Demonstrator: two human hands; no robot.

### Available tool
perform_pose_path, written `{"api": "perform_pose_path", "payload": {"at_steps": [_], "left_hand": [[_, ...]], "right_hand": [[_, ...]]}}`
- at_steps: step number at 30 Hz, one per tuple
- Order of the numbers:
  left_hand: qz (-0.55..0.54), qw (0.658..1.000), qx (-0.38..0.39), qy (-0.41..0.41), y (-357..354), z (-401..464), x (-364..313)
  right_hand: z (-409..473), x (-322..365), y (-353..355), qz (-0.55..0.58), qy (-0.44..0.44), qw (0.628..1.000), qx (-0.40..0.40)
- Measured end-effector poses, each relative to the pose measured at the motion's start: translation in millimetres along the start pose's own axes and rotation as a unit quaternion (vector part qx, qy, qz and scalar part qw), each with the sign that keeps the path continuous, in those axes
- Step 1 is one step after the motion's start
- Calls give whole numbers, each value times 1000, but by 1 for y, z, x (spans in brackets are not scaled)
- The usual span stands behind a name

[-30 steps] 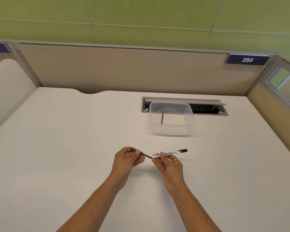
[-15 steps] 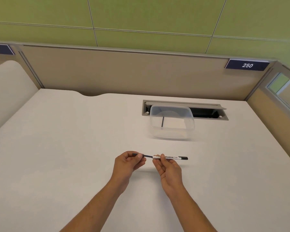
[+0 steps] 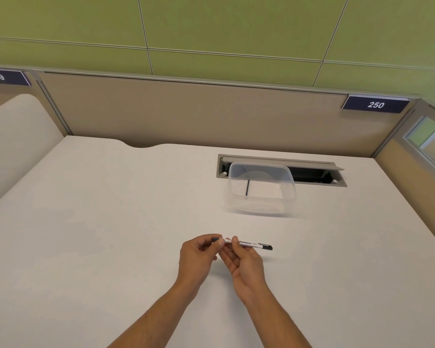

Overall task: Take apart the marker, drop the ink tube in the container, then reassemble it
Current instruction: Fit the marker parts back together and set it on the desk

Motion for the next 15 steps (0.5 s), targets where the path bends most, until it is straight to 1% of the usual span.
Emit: {"api": "perform_pose_path", "payload": {"at_steps": [6,11,15], "left_hand": [[50,998,26,-39,-11,-4,-3],[15,999,21,-31,-13,-6,-4],[6,998,37,-45,-14,-6,-11]], "right_hand": [[-2,-2,-4,6,-1,1000,6],[-1,-7,-7,5,-7,1000,28],[-3,-7,-10,-15,-11,998,56]]}}
Point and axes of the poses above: each hand's wrist, its own z-axis towards the middle knuckle, its own y-axis out of the back of the hand, x = y × z, the point moved 8 cm from there along z, towards the middle knuckle, and after that the axes turned 5 degrees about -x, right-handed, at the moved point
